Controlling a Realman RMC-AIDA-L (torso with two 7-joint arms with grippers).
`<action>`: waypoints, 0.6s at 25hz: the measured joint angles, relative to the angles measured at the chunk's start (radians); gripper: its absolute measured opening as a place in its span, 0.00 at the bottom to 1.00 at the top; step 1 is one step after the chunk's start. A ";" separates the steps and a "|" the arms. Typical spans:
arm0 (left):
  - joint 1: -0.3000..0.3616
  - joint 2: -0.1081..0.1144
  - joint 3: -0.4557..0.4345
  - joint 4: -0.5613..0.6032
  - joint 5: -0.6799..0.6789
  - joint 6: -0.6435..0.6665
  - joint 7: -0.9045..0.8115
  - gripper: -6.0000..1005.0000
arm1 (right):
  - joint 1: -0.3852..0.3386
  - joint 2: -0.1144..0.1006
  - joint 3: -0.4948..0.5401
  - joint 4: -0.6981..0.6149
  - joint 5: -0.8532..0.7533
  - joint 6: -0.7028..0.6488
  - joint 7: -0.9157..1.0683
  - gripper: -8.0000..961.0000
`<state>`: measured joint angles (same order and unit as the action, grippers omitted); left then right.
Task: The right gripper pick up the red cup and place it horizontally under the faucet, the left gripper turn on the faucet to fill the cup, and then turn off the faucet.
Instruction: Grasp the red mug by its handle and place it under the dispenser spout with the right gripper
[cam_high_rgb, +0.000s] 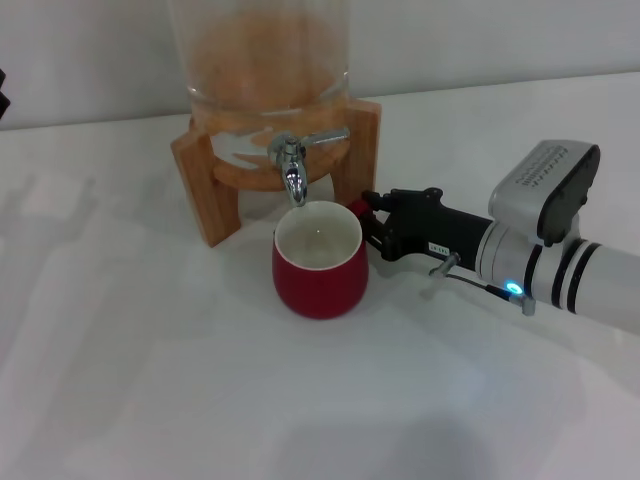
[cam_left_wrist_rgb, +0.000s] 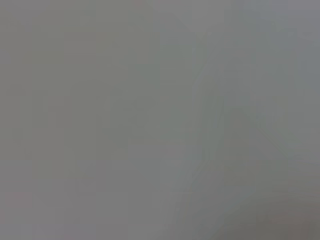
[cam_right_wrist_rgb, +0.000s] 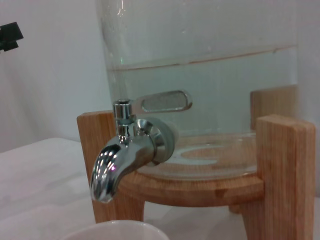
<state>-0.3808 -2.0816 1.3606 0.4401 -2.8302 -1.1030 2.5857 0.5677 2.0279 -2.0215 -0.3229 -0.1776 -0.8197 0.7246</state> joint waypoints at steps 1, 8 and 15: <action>0.000 0.000 0.000 0.000 0.000 0.000 0.000 0.83 | 0.000 0.000 0.001 0.000 0.001 0.001 0.000 0.28; 0.000 0.000 0.000 0.000 0.000 0.000 0.001 0.83 | 0.001 0.000 0.007 -0.001 0.015 0.006 0.002 0.28; 0.000 0.000 0.000 0.001 0.000 0.000 0.001 0.83 | 0.001 0.000 0.008 -0.001 0.020 0.009 0.002 0.28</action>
<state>-0.3804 -2.0816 1.3606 0.4410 -2.8302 -1.1029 2.5863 0.5691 2.0279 -2.0139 -0.3237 -0.1580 -0.8110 0.7269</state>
